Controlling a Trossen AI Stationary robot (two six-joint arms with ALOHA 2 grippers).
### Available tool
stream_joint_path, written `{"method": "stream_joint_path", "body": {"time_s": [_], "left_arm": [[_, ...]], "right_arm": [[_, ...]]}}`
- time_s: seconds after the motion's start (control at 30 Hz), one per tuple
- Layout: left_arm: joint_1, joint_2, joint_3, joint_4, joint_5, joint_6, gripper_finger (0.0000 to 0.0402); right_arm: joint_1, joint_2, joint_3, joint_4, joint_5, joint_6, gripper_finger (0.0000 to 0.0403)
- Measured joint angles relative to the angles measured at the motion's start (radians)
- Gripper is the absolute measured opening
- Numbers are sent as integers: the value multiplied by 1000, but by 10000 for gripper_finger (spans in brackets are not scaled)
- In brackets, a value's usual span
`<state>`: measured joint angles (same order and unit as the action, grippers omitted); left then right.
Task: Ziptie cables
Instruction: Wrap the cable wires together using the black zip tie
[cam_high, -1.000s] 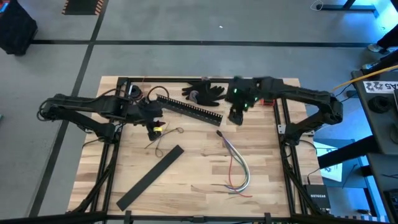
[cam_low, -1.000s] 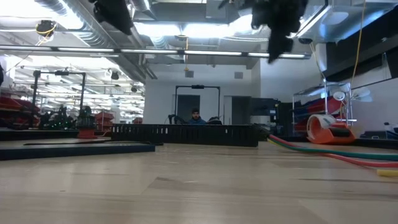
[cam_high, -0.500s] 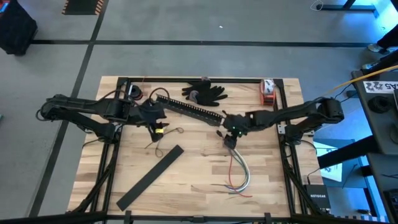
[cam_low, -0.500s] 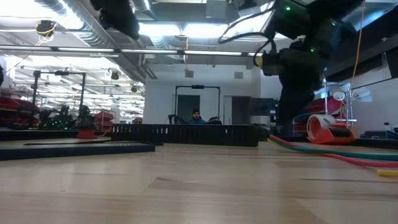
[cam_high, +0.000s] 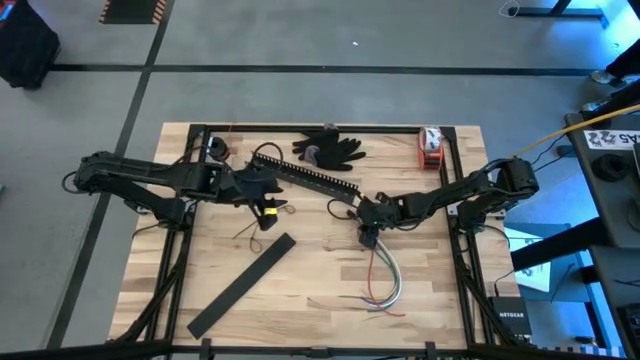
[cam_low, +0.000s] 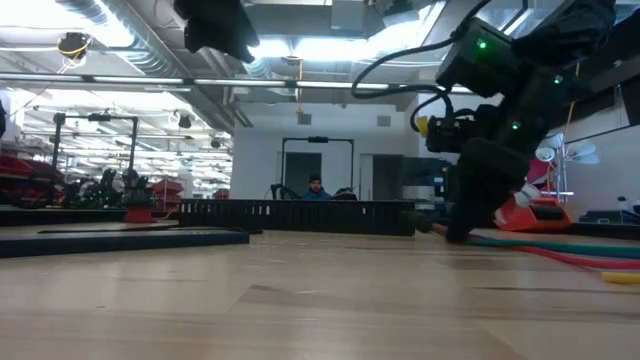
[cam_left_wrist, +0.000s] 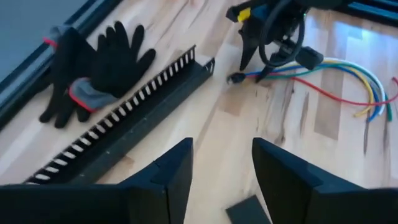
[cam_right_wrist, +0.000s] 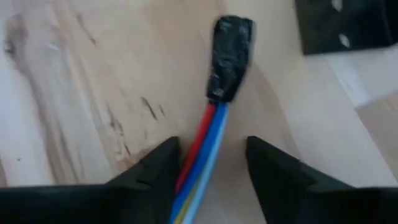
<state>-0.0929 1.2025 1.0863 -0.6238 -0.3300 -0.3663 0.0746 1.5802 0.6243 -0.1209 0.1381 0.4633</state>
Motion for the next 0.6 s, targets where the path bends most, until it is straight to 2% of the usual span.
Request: {"method": "stream_joint_path", "body": {"time_s": [0.27,0.43,0.6], "left_arm": [[-13,74,0,19,9,-98,159],[-19,71,0,-50,-3,-180,159],[-75,59,1,-322,43,-178,159]], "right_arm": [[4,20,7,56,-48,-146,20],[4,23,68,-7,-67,-238,23],[4,22,118,-16,-83,-336,9]]}}
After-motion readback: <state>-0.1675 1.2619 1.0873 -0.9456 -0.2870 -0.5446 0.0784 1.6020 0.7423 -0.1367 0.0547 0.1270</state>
